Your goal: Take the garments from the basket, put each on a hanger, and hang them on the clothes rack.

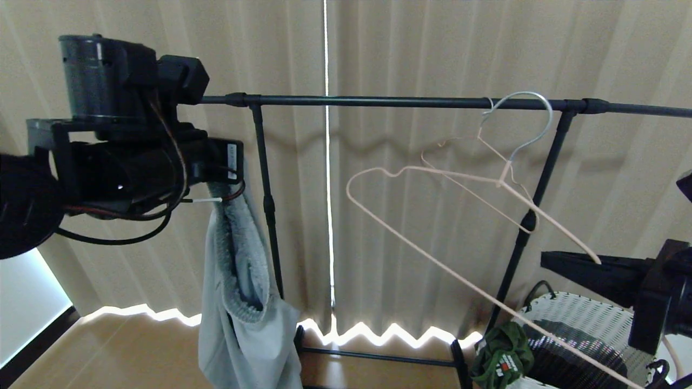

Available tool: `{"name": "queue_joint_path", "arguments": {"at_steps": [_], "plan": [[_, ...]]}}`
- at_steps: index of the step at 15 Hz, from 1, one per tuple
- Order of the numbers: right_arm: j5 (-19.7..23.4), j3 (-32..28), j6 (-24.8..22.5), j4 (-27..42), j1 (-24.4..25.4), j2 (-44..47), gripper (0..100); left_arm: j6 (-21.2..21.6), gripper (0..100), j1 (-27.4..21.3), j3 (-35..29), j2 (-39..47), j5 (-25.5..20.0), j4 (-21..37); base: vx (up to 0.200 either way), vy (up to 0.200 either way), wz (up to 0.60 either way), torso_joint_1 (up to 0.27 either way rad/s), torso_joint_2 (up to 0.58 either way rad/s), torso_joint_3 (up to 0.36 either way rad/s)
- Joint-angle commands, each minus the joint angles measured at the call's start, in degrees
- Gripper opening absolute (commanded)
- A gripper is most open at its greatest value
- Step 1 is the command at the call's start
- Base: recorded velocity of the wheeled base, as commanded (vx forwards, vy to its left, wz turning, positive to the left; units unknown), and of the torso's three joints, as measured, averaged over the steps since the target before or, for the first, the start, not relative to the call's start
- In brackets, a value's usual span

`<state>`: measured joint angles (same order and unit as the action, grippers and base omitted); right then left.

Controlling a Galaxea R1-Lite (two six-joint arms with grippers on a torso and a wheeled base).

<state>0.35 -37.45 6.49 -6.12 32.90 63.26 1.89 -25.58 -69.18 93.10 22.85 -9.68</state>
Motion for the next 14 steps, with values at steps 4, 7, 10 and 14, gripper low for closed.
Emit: {"name": "queue_joint_path", "arguments": {"at_steps": [4,7,10,14], "plan": [[5.8,-0.1,3.6,-0.2,6.5,0.6,0,-2.9,0,-3.0,-11.6,10.3,9.7,3.9,0.0,0.0,0.0,0.0,0.0,0.0],[6.5,0.1,3.4,-4.4,7.9,3.5,0,-2.9,0,-4.0,-11.4,10.3,9.8,4.1,0.0,0.0,0.0,0.0,0.0,0.0],[6.4,-0.3,3.4,-6.0,8.4,7.4,0,-2.9,0,-4.5,-11.2,10.3,11.5,4.1,0.0,0.0,0.0,0.0,0.0,0.0],[5.7,-1.7,3.6,-8.6,8.5,13.2,0,-1.5,0,-4.4,-11.3,10.0,11.9,7.1,0.0,0.0,0.0,0.0,0.0,0.0]]}}
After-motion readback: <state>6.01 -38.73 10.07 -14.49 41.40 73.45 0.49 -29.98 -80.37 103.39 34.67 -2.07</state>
